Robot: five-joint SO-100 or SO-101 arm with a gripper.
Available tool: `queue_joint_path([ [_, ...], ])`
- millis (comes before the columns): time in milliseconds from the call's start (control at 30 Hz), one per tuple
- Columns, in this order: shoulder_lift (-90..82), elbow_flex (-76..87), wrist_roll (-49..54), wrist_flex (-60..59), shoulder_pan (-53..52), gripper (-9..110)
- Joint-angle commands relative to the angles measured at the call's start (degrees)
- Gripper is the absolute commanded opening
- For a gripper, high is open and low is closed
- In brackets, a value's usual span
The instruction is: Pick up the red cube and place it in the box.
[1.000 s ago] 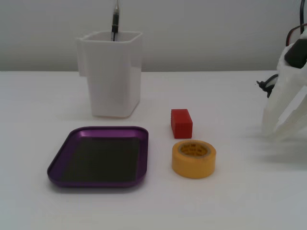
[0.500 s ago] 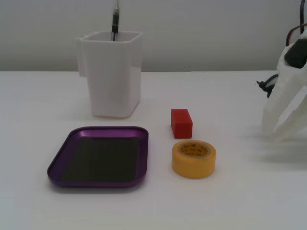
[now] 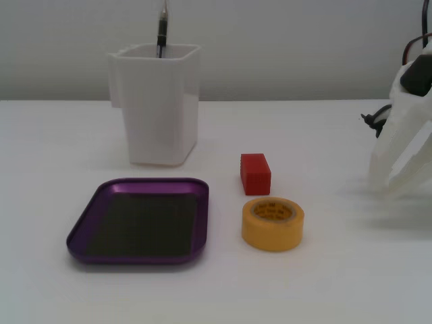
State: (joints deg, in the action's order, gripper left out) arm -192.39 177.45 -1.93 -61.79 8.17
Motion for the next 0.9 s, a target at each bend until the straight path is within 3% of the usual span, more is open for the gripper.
queue_joint_path([
  [0,-6.1,0.3,0.0,0.3,1.1,0],
  [567,-6.1,-0.1,0.4,0.6,0.3,0],
  [867,-5.7,-8.8,8.4,3.6,-3.2,1],
])
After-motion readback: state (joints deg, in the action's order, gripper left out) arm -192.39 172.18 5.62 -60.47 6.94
